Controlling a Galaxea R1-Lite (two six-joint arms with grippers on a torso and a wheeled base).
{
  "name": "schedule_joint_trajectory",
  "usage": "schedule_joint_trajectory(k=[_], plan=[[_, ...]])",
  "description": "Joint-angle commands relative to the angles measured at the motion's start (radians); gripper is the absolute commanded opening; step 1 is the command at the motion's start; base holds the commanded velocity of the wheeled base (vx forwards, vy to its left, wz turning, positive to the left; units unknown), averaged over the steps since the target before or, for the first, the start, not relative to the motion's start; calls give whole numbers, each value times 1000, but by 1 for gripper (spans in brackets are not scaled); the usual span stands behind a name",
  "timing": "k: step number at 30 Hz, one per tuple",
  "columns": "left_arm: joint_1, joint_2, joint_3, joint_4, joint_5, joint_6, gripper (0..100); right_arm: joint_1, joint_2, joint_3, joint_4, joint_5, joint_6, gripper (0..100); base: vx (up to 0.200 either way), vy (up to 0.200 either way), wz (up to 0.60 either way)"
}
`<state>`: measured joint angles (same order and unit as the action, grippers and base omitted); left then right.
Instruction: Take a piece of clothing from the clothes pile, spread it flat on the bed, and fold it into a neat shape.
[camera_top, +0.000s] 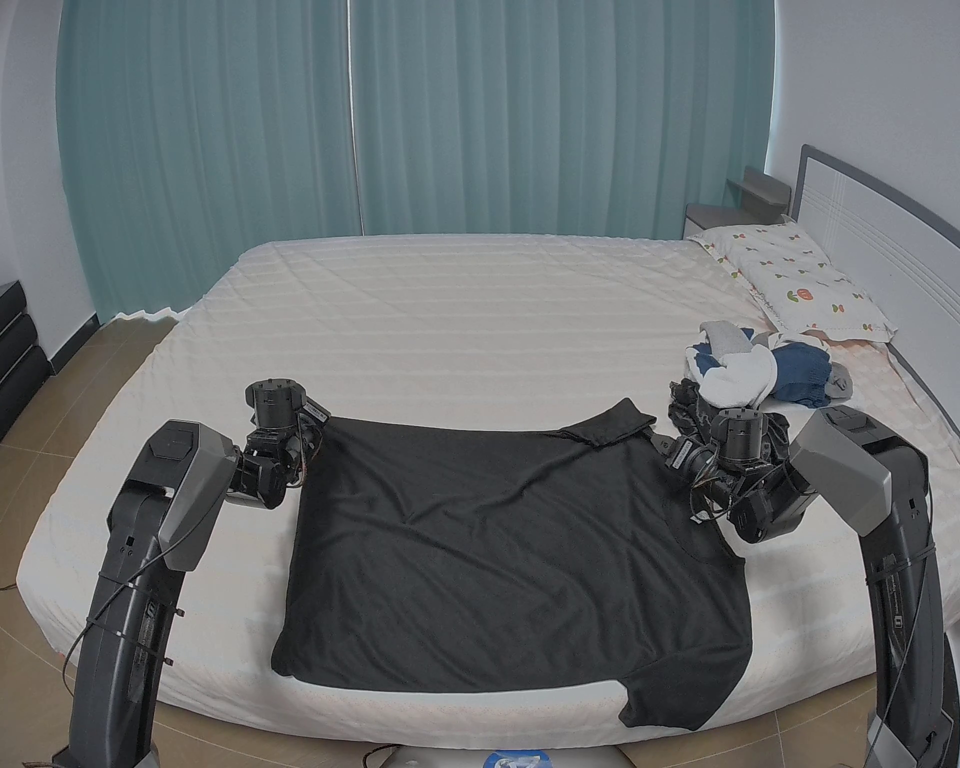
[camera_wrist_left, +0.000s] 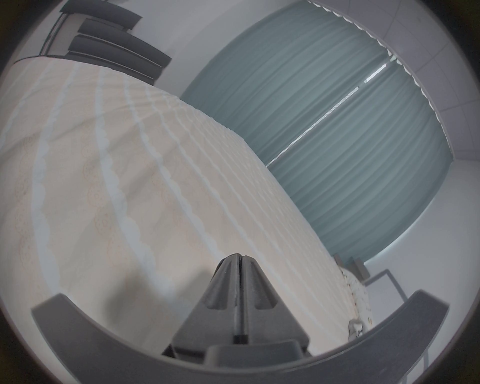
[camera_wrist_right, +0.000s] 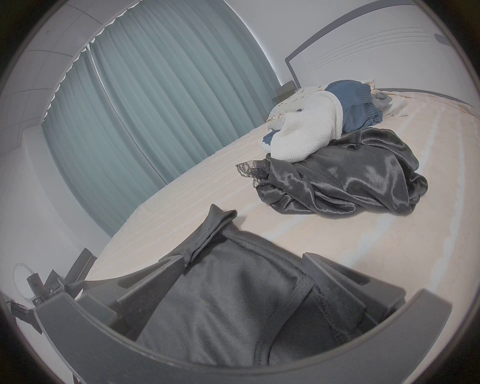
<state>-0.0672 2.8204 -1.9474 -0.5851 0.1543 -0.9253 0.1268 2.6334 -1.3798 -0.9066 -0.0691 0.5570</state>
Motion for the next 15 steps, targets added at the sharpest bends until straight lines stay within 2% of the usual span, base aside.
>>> schedule_joint_trajectory(k=[1, 11, 15], plan=[[10, 14, -44, 2, 19, -26, 0, 1, 4, 2, -12, 0, 0, 100, 0, 0, 0], [4, 25, -41, 10, 22, -20, 0, 1, 34, -22, -18, -3, -3, 100, 0, 0, 0], [4, 25, -48, 57, 22, -15, 0, 2, 36, -73, -5, -4, -11, 100, 0, 0, 0]])
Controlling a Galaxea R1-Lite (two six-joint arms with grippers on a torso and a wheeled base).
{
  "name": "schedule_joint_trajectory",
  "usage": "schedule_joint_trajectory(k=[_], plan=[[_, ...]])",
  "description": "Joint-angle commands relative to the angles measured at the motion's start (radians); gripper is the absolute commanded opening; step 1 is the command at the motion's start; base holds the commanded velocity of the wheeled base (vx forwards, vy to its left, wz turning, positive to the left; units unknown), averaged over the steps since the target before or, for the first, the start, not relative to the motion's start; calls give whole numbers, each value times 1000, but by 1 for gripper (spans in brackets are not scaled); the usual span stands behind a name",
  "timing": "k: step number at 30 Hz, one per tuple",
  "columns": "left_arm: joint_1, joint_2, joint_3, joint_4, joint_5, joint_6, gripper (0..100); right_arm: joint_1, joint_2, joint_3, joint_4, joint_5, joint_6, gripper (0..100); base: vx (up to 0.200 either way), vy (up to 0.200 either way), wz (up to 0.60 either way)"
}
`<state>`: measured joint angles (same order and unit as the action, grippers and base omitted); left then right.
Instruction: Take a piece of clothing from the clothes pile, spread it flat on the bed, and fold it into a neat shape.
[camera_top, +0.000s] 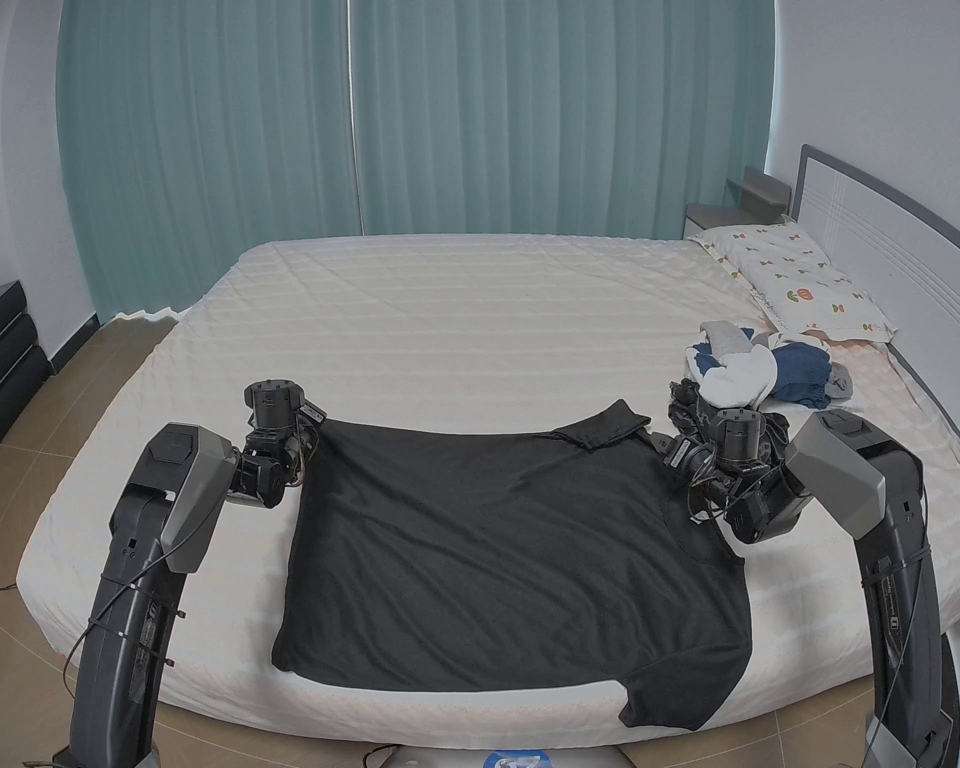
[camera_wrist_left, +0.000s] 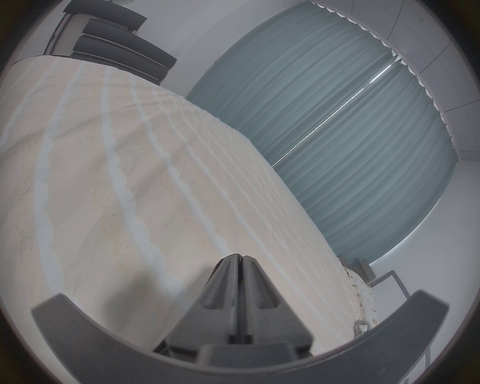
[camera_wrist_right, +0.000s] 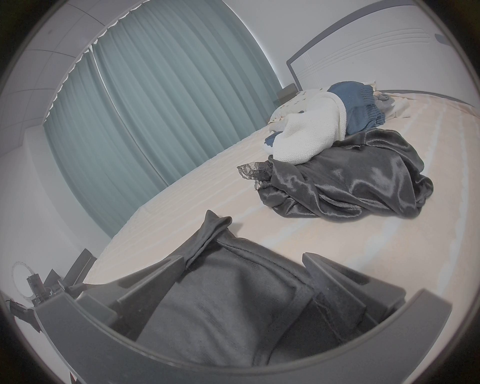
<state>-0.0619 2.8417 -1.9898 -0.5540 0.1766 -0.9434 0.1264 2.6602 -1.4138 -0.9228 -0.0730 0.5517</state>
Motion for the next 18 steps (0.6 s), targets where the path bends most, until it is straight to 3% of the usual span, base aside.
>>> schedule_joint_trajectory(k=[1, 18], plan=[[-1, 2, -7, 36, 0, 3, 100, 2, 9, -51, 15, -1, -7, 100, 0, 0, 0], [1, -27, 62, 36, 3, -2, 100, -27, 124, -243, 142, 10, -16, 100, 0, 0, 0]])
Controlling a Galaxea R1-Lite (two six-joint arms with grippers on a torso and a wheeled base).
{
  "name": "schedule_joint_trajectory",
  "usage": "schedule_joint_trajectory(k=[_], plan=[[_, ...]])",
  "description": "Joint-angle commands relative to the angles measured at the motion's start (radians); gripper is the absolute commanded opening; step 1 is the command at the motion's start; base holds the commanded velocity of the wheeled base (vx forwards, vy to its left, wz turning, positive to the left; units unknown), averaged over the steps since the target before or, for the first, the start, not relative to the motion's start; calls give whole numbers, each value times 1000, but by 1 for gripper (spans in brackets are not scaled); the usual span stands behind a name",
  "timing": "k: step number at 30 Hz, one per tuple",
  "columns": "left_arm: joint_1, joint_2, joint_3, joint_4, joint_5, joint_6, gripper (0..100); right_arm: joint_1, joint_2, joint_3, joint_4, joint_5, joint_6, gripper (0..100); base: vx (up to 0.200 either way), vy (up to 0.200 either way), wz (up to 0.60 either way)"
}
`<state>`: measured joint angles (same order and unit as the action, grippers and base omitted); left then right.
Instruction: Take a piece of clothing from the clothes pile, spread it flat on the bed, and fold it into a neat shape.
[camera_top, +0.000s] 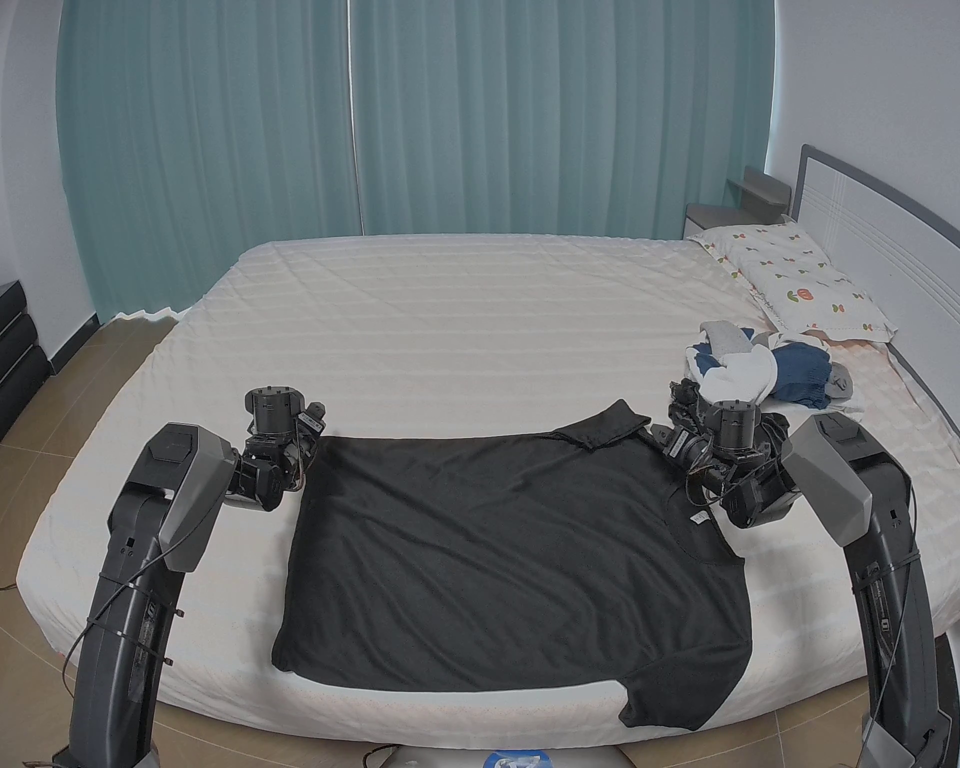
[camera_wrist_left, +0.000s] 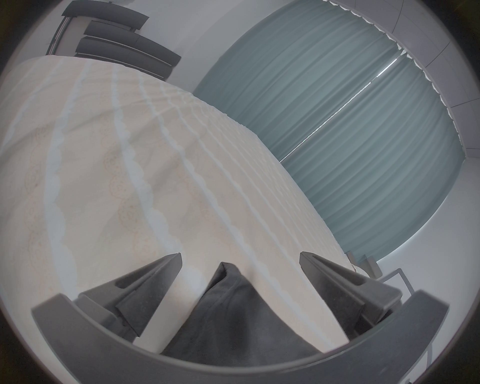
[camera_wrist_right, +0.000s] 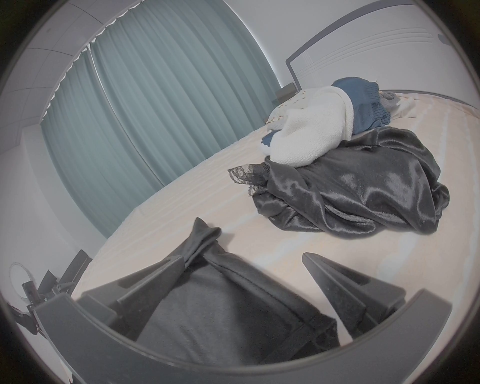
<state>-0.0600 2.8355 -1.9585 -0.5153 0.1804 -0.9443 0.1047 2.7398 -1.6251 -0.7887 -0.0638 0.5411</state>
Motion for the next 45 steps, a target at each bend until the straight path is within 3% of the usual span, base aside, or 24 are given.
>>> schedule_joint_trajectory(k=[1, 9, 10, 45], plan=[[-3, -36, 63, -8, -2, -4, 100, -11, 60, -65, 22, 1, -18, 100, 0, 0, 0], [-3, -48, 93, -12, -4, -4, 100, 0, 123, -167, 75, -1, -36, 100, 0, 0, 0], [-3, -48, 93, -12, -4, -4, 100, 0, 127, -167, 78, -1, -41, 0, 0, 0, 0], [-11, -45, 96, -11, -4, 4, 100, -42, 164, -311, 68, -22, -39, 0, 0, 0, 0]])
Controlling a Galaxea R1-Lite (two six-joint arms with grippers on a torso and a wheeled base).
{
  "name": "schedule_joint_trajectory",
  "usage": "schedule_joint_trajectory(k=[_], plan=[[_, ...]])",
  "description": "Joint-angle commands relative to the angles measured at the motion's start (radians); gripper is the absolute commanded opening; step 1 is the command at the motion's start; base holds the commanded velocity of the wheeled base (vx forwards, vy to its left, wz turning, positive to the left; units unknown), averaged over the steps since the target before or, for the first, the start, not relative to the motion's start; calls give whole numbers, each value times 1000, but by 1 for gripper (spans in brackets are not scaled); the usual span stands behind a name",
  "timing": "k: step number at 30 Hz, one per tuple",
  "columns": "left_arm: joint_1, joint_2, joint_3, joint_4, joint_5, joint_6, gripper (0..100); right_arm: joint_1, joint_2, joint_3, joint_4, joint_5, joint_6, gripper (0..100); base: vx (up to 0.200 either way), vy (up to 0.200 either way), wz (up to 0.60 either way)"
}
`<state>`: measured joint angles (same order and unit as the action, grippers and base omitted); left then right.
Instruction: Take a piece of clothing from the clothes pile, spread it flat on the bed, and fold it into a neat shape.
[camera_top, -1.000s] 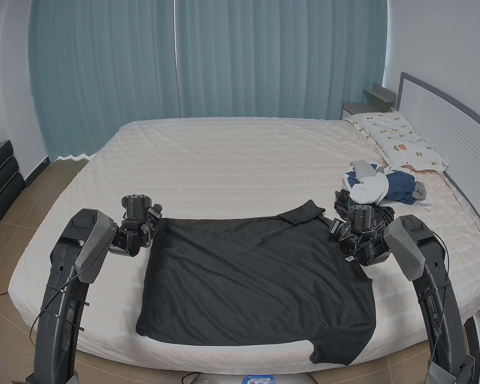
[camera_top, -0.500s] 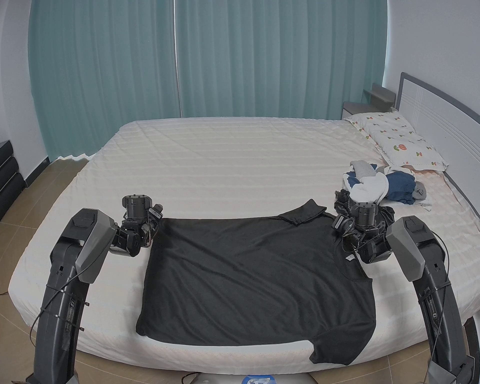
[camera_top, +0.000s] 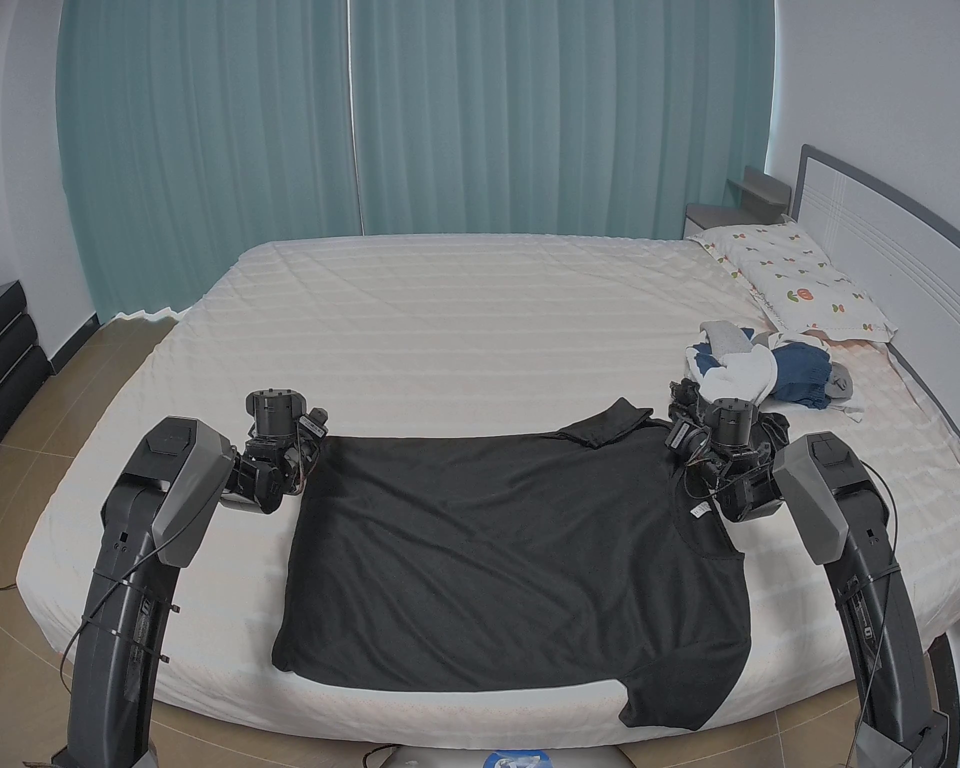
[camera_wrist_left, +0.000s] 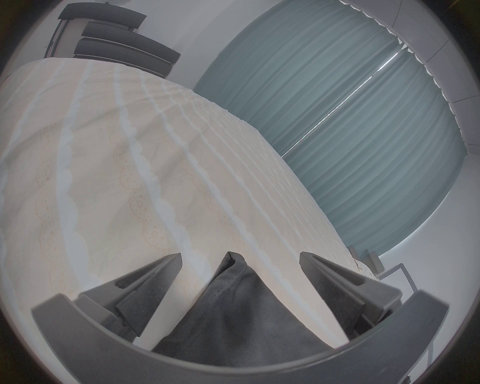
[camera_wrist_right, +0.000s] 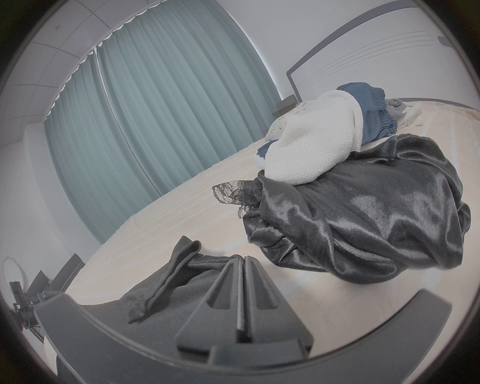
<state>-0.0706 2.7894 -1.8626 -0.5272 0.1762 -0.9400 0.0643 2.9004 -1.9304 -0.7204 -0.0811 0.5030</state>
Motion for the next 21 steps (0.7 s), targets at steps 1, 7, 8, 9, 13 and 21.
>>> schedule_joint_trajectory(k=[1, 7, 8, 9, 13, 21], plan=[[0, 1, 0, 0, 0, 0, 100, -1, 3, -9, -1, -11, -1, 0, 0, 0, 0], [0, -2, 3, 9, 0, 0, 100, -9, 34, -61, 1, -52, -4, 0, 0, 0, 0], [0, -4, 3, 9, 0, 0, 100, -11, 34, -56, 9, -54, -4, 0, 0, 0, 0], [0, -4, 5, 9, 0, 0, 100, -11, 34, -55, 9, -54, -6, 0, 0, 0, 0], [0, -4, 8, 0, 0, 0, 100, -9, 33, -55, -8, -57, -23, 100, 0, 0, 0], [0, -34, 56, -4, 2, 1, 100, -15, -43, 88, -132, -57, -90, 100, 0, 0, 0]])
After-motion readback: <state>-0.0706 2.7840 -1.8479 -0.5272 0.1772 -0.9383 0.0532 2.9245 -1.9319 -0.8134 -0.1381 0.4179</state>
